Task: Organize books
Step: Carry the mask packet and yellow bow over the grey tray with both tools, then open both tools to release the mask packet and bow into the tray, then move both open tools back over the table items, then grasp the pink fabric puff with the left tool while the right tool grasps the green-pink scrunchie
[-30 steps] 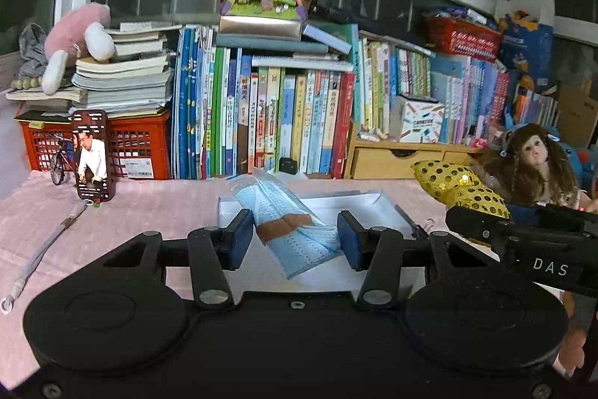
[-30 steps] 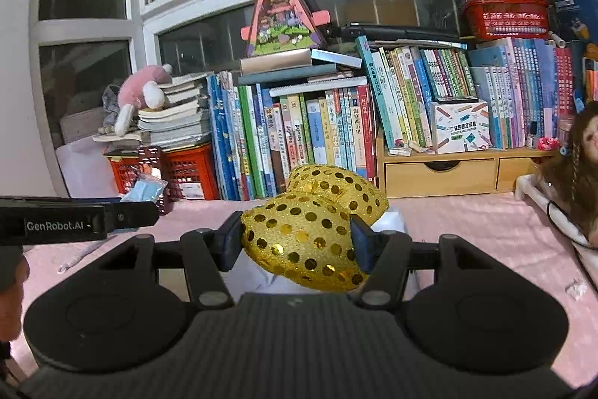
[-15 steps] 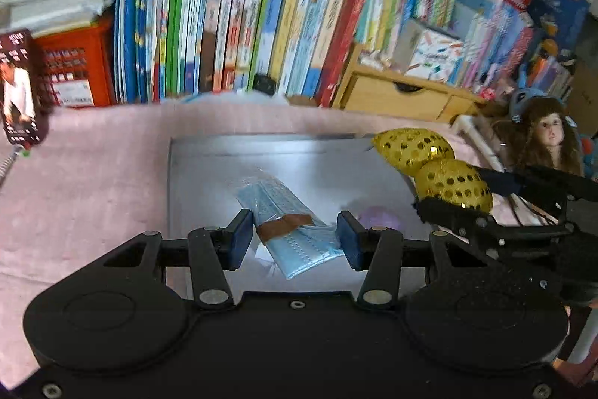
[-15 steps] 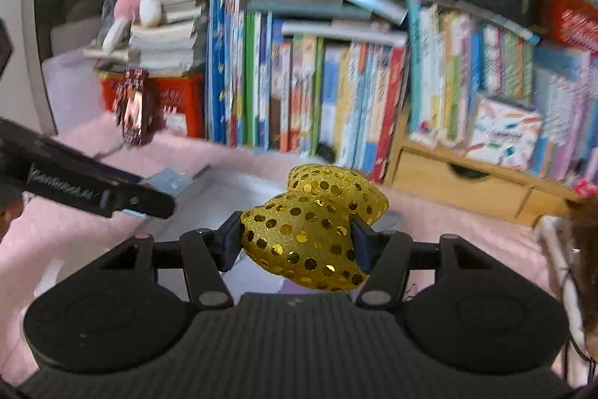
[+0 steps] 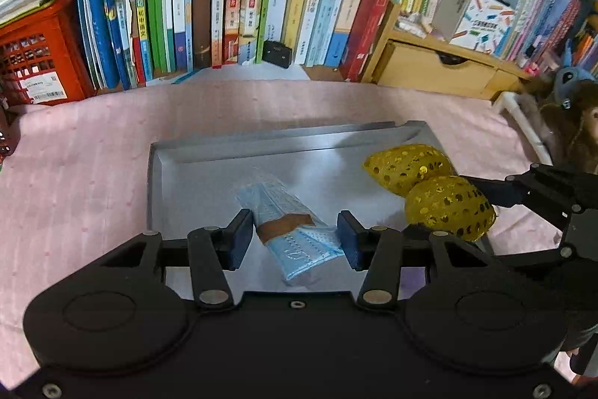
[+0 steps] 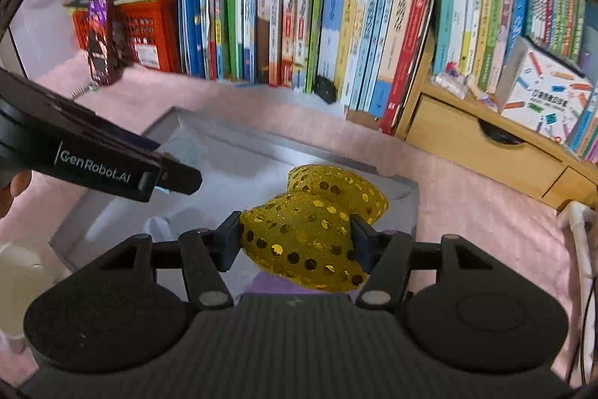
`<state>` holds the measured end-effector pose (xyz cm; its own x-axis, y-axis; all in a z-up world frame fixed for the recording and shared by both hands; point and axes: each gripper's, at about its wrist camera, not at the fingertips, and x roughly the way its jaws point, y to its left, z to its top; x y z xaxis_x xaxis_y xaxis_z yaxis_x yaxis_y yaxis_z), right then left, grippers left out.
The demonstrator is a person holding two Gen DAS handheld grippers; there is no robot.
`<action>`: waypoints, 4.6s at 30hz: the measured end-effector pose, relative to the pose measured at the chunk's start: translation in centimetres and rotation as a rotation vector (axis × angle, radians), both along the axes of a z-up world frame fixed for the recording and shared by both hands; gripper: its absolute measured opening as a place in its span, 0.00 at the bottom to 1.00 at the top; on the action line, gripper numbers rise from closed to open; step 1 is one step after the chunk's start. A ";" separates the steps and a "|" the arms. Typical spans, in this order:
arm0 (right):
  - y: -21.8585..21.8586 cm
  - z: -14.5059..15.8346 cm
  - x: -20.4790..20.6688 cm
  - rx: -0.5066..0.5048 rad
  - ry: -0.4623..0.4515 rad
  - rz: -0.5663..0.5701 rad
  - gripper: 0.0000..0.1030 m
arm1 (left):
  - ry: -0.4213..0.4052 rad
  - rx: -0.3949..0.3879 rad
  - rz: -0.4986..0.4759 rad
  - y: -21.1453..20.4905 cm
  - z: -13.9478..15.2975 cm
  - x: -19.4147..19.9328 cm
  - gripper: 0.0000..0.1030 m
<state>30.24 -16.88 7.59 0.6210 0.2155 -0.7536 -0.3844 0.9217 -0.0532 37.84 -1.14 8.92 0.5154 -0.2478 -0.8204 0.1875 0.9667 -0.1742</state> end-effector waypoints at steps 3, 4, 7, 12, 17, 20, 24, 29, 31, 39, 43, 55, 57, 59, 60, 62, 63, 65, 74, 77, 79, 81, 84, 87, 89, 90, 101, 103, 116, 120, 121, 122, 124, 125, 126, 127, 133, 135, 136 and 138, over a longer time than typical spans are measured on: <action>0.4 -0.8 0.8 -0.028 0.024 0.004 0.62 | 0.024 0.005 0.006 0.2 -0.9 0.8 0.46; 0.5 -1.0 1.0 -0.037 0.027 0.005 0.62 | 0.030 0.003 0.003 0.2 -1.2 0.9 0.46; 0.5 -1.4 1.7 -0.038 0.049 0.000 0.63 | 0.047 -0.003 -0.022 0.0 -2.0 1.3 0.46; 0.5 -2.1 2.7 -0.047 0.079 -0.020 0.63 | 0.054 0.010 -0.038 -0.5 -2.8 1.9 0.46; 0.4 -2.8 3.3 -0.049 0.112 -0.020 0.64 | 0.081 0.020 -0.057 -1.0 -3.9 2.2 0.46; 0.4 -3.0 3.7 -0.050 0.134 -0.026 0.66 | 0.100 0.038 -0.070 -1.2 -4.4 2.3 0.46; 0.2 -3.2 4.4 -0.042 0.183 -0.058 0.68 | 0.128 0.022 -0.059 -1.0 -4.8 2.6 0.46; -0.1 -3.3 4.7 -0.021 0.208 -0.068 0.70 | 0.149 0.029 -0.060 -1.0 -5.0 2.8 0.48; -0.2 -3.3 4.7 -0.021 0.206 -0.070 0.76 | 0.158 0.032 -0.046 -0.9 -4.9 2.9 0.49; -0.6 -2.7 4.1 0.018 0.195 -0.071 0.87 | 0.133 -0.008 -0.039 -0.4 -3.3 2.4 0.56; -0.4 -1.9 3.3 0.026 0.181 -0.071 0.89 | 0.115 -0.014 -0.044 -0.4 -2.3 1.4 0.57; -1.3 1.8 -1.6 0.055 0.088 -0.082 0.92 | 0.025 -0.023 -0.046 0.6 2.1 -3.9 0.60; -1.6 2.6 -2.7 0.066 0.066 -0.086 0.92 | -0.001 -0.021 -0.052 0.7 2.9 -5.3 0.61; -1.8 3.3 -3.8 0.073 0.042 -0.090 0.93 | -0.030 -0.016 -0.060 0.8 3.8 -6.7 0.63; -1.9 3.7 -4.5 0.072 0.026 -0.088 0.93 | -0.044 -0.012 -0.061 0.8 4.2 -7.4 0.63; -2.0 4.4 -5.9 0.081 -0.008 -0.090 0.94 | -0.079 -0.012 -0.067 1.0 5.0 -9.0 0.64; -2.2 4.7 -6.6 0.088 -0.024 -0.090 0.95 | -0.093 -0.013 -0.065 1.1 5.2 -9.7 0.65; -2.6 5.2 -8.0 0.110 -0.061 -0.093 0.97 | -0.123 -0.012 -0.065 1.3 5.7 -11.2 0.67; -4.3 5.4 -14.3 0.151 -0.227 -0.112 1.00 | -0.244 -0.033 -0.077 2.6 6.2 -18.1 0.77; -4.7 5.1 -16.6 0.151 -0.294 -0.121 1.00 | -0.286 -0.044 -0.074 3.1 5.8 -20.3 0.83; -5.0 4.7 -18.1 0.159 -0.332 -0.123 1.00 | -0.313 -0.047 -0.067 3.3 5.4 -21.7 0.84; -5.4 4.2 -19.3 0.167 -0.361 -0.135 1.00 | -0.332 -0.052 -0.062 3.6 4.8 -23.0 0.85; -6.1 3.2 -20.8 0.187 -0.386 -0.154 1.00 | -0.355 -0.066 -0.053 4.0 3.8 -24.8 0.88; -6.8 2.1 -22.2 0.200 -0.406 -0.180 1.00 | -0.385 -0.061 -0.048 4.4 2.7 -26.6 0.91; -7.3 1.4 -22.9 0.207 -0.408 -0.196 1.00 | -0.402 -0.052 -0.037 4.5 1.9 -27.6 0.92; -7.5 1.0 -23.3 0.207 -0.408 -0.206 1.00 | -0.410 -0.045 -0.031 4.5 1.4 -28.1 0.92; -8.5 -2.6 -25.7 0.149 -0.449 -0.282 1.00 | -0.467 -0.033 0.010 3.6 -2.2 -32.8 0.93; -8.7 -3.1 -25.8 0.132 -0.451 -0.298 1.00 | -0.508 -0.012 0.040 3.5 -2.6 -33.9 0.94; -9.1 -6.1 -26.1 0.089 -0.418 -0.344 1.00 | -0.545 0.057 0.237 5.5 -6.3 -35.8 0.99; -8.9 -6.4 -25.8 0.078 -0.405 -0.352 1.00 | -0.519 0.075 0.238 5.5 -7.3 -35.3 0.99; -9.0 -6.5 -25.7 0.082 -0.398 -0.355 1.00 | -0.516 0.078 0.236 5.4 -7.5 -35.3 0.97; -9.0 -6.6 -25.5 0.088 -0.390 -0.358 1.00 | -0.513 0.081 0.235 5.4 -7.6 -35.2 0.96; -9.2 -6.9 -25.2 0.103 -0.366 -0.369 1.00 | -0.504 0.075 0.232 5.3 -8.0 -35.0 0.94; -9.2 -7.0 -25.1 0.110 -0.354 -0.374 0.99 | -0.499 0.070 0.230 5.3 -8.2 -34.9 0.92; -9.3 -7.2 -24.9 0.114 -0.345 -0.380 0.99 | -0.495 0.069 0.231 5.3 -8.3 -34.9 0.90; -9.2 -7.3 -24.9 0.111 -0.345 -0.386 0.98 | -0.495 0.074 0.236 5.3 -8.4 -34.8 0.87; -9.0 -7.2 -25.0 0.096 -0.352 -0.390 0.80 | -0.510 0.105 0.272 5.5 -8.5 -34.7 0.62; -8.9 -7.2 -25.1 0.089 -0.352 -0.391 0.74 | -0.513 0.111 0.285 5.6 -8.5 -34.7 0.56; -8.9 -7.3 -25.1 0.087 -0.354 -0.391 0.71 | -0.514 0.119 0.291 5.7 -8.5 -34.6 0.49; -8.8 -7.2 -25.2 0.076 -0.364 -0.394 0.66 | -0.516 0.129 0.294 5.7 -8.6 -34.6 0.45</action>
